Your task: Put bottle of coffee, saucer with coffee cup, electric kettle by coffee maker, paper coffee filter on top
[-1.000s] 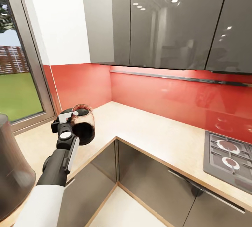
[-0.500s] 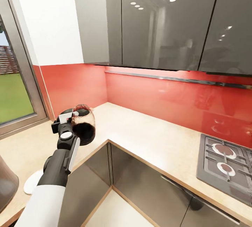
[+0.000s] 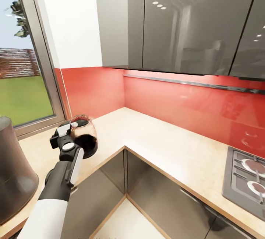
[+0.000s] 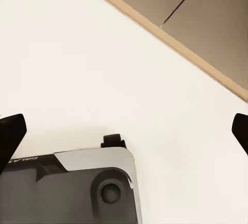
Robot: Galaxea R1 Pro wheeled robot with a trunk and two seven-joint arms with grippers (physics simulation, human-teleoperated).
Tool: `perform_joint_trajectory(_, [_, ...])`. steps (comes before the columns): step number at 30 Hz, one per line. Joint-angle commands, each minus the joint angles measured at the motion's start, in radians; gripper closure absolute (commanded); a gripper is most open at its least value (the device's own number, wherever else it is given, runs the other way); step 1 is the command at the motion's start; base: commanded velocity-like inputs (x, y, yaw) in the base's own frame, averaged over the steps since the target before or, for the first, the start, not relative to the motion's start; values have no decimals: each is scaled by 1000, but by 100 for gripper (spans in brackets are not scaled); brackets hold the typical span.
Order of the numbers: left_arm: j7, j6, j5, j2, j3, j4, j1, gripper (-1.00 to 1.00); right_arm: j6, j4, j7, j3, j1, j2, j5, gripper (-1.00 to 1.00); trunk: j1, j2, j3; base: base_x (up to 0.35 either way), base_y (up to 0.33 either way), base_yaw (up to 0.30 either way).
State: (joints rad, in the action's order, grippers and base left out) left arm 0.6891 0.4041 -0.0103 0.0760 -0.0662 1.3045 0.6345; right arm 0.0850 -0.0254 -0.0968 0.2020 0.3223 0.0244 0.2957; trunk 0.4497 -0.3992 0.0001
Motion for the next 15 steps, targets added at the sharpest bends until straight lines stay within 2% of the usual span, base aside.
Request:
perform_joint_trajectory(1, [6, 6, 1, 1, 0, 1, 1, 100, 2, 0, -2, 9, 0, 0, 10, -100, 0, -1, 0, 0, 0, 275])
perform_joint_trajectory(6, [15, 1, 19, 0, 10, 1, 2, 100, 2, -1, -2, 9, 0, 0, 10, -100, 0, -1, 0, 0, 0, 227])
perform_joint_trajectory(15, [17, -3, 21, 1, 7, 1, 2, 100, 2, -1, -1, 8, 0, 0, 10, -100, 0, -1, 0, 0, 0, 14])
